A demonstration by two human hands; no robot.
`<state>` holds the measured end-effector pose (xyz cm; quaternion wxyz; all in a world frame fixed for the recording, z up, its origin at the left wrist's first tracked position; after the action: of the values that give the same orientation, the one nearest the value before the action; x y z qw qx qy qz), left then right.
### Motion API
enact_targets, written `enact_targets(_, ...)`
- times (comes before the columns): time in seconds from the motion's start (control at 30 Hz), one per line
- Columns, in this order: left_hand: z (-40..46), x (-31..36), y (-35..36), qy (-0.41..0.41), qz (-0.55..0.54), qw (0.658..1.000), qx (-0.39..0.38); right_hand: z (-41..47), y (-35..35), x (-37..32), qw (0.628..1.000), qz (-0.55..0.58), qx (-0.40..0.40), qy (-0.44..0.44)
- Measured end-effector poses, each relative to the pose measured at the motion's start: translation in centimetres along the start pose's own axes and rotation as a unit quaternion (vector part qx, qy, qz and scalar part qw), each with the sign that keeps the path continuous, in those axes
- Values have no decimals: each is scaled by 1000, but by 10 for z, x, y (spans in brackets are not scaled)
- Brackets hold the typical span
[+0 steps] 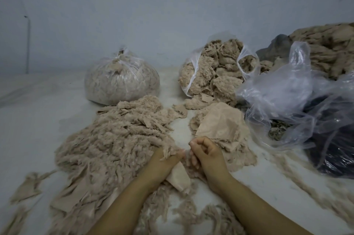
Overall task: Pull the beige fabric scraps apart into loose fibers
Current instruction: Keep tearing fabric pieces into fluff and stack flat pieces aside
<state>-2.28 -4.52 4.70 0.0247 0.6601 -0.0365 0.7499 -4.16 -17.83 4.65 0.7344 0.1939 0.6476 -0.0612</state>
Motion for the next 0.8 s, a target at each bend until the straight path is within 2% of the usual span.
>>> enact_targets(0.07,1,1,-2,-4,14,1000,18,0,2,3,999,-6,-24,28)
enact_targets(0.17,2,4,-3,1,9,999,43,-6,9,10,992,-60,-102,46)
enact_targets(0.27,6,2,-12,-13,1,992,129,-4,7,12,992,-68,-95,49)
enact_targets(0.33,7,0,-14,-31,-17,989,146,-4,8,12,991,-71,-99,50)
enact_targets(0.47,6,4,-11,-34,-50,988,140,-9,12,12,984,-110,-139,36)
enact_targets(0.57,4,4,-11,-25,-51,990,129,-4,7,11,993,-82,-88,17)
enact_targets(0.67,-2,5,1,-12,-6,999,-34,0,5,11,996,-57,-63,11)
enact_targets(0.7,-5,5,5,-7,-1,998,-65,0,6,10,996,-62,-58,3)
enact_targets(0.73,-5,5,5,-9,4,998,-61,0,5,10,997,-65,-47,-4)
enact_targets(0.8,1,2,-1,-22,21,999,22,3,2,8,998,-66,-17,-18)
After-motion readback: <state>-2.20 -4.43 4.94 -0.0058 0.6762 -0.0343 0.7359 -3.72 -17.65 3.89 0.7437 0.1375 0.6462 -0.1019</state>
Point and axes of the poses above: each hand's wrist, its own z-axis towards the middle knuckle, its own y-axis out of the palm, x = y × z, the point moved 6 cm from there along z, towards the middle knuckle, and after that the axes turned 15 degrees about x, right-handed, at the moved point
